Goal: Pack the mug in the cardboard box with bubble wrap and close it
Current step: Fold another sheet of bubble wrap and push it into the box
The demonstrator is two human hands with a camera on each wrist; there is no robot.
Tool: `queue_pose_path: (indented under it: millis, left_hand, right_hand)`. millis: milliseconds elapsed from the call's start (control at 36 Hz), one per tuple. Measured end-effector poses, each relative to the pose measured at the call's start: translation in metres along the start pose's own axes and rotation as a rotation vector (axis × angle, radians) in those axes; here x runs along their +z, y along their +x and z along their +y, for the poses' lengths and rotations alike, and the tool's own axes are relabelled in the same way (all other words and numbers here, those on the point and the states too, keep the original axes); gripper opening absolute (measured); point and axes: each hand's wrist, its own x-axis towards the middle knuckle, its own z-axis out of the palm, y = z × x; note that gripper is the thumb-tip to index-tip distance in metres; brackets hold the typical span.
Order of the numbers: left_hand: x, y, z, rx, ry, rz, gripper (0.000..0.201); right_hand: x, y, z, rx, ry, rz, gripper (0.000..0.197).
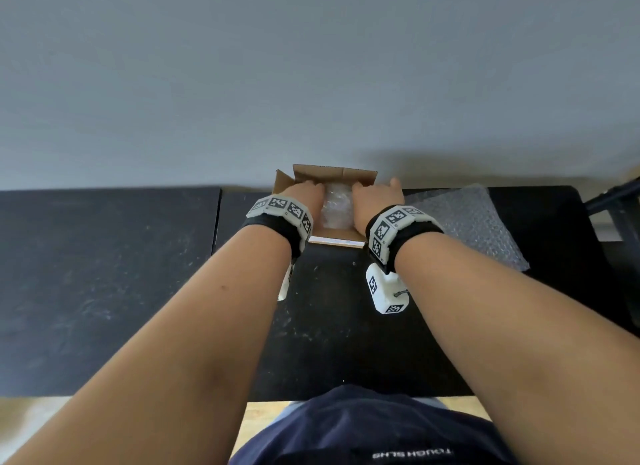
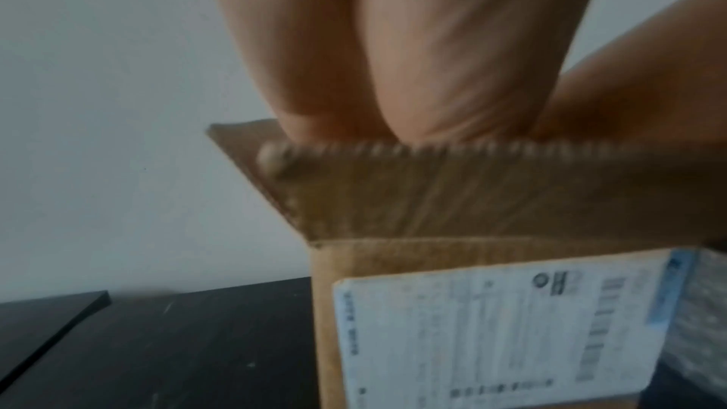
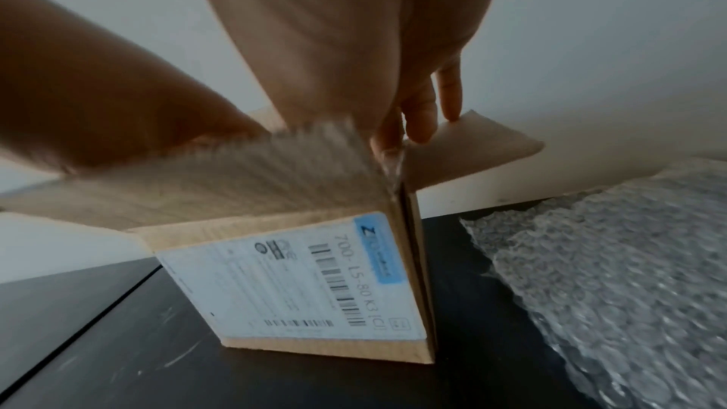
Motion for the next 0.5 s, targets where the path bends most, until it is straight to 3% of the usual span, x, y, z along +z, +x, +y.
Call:
queue_pose_path:
  millis: [278,500]
  left_hand:
    - [0.010,0.010,0.002,0.022,0.083,0.113,0.047]
    - [0.019,-0.002,0.014,-0.129,0.041,0.079,0.044]
  right_hand:
    - [0.008,0.006,0.000,0.001,0.006,0.001,0.027]
    - [0.012,0.011,0.006,-0.043,-0.001,0.044,0.038]
